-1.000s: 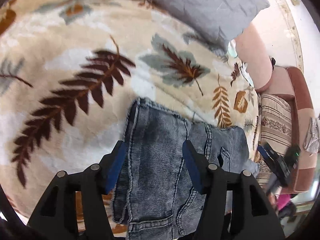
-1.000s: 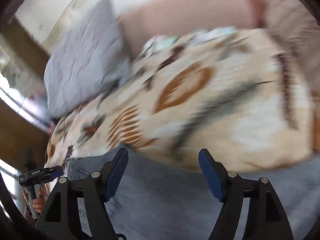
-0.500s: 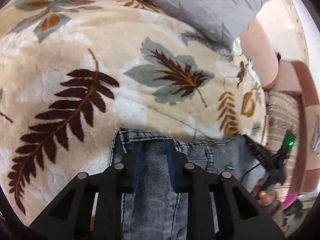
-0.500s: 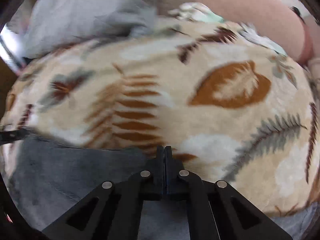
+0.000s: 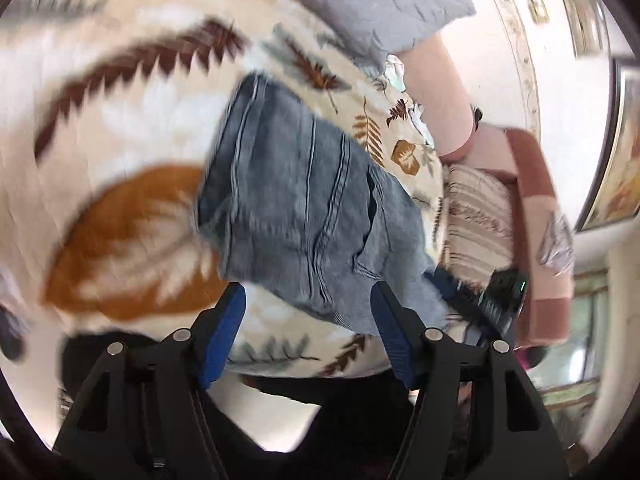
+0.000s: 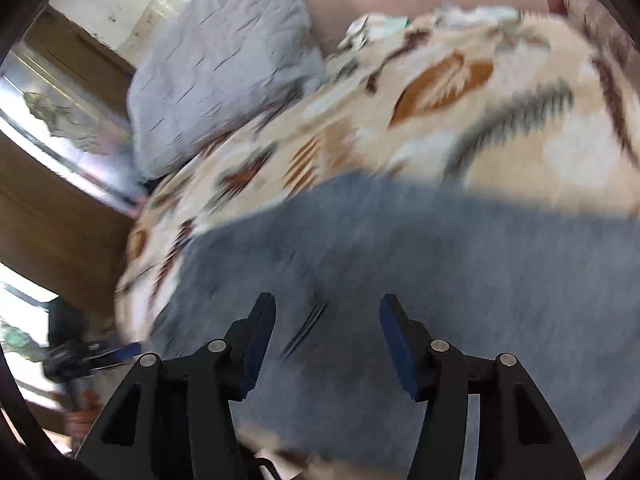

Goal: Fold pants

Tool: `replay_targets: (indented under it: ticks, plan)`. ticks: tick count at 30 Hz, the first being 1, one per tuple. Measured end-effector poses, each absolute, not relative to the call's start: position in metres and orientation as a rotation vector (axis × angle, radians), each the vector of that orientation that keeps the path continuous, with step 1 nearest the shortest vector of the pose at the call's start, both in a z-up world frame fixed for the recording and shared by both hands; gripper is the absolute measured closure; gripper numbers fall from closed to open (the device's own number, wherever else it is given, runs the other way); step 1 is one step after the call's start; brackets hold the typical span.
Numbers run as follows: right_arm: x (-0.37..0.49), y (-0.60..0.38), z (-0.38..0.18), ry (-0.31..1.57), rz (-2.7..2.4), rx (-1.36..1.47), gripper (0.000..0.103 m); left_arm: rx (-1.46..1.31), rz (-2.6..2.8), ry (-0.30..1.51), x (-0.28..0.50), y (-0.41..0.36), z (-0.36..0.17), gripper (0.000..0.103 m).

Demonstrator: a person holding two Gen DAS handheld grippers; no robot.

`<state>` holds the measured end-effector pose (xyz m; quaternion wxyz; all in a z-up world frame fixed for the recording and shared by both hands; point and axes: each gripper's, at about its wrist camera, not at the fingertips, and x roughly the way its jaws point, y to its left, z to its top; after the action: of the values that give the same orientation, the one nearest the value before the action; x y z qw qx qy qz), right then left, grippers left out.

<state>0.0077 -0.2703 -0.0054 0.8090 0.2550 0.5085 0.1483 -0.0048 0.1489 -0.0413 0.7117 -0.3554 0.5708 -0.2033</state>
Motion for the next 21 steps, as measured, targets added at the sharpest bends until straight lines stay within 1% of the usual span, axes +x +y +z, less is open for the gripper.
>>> replay_targets:
  ticks: [3,6,11,13,14,15,16,17,20,21]
  plan:
    - [-0.023,-0.254,-0.014,1.146,0.394,0.625,0.040,-0.872,-0.446,1.308,-0.001,0.138,-0.058,0.039]
    - [-0.048,-0.236,-0.034,1.244,0.500,0.767,0.036,-0.838,-0.459,1.306,0.001,0.129,-0.055,0.039]
    - [-0.064,-0.224,-0.077,1.366,0.461,0.919,0.036,-0.807,-0.391,1.333,0.015,0.124,-0.064,0.039]
    - [-0.065,-0.226,-0.091,1.382,0.442,1.024,0.036,-0.817,-0.386,1.334,0.018,0.125,-0.066,0.041]
    - [-0.065,-0.228,-0.093,1.353,0.435,1.078,0.036,-0.816,-0.391,1.325,0.020,0.125,-0.065,0.048]
    - [-0.065,-0.229,-0.092,1.323,0.445,1.101,0.038,-0.808,-0.392,1.319,0.022,0.126,-0.063,0.064]
    - [-0.065,-0.229,-0.089,1.298,0.456,1.112,0.041,-0.803,-0.395,1.309,0.025,0.127,-0.059,0.070]
    - [-0.063,-0.226,-0.084,1.280,0.482,1.113,0.041,-0.805,-0.398,1.301,0.028,0.128,-0.058,0.071]
    - [-0.059,-0.219,-0.084,1.299,0.461,1.076,0.044,-0.807,-0.375,1.317,0.039,0.127,-0.062,0.070]
    - [-0.058,-0.218,-0.088,1.305,0.452,1.088,0.050,-0.815,-0.369,1.333,0.040,0.126,-0.067,0.070]
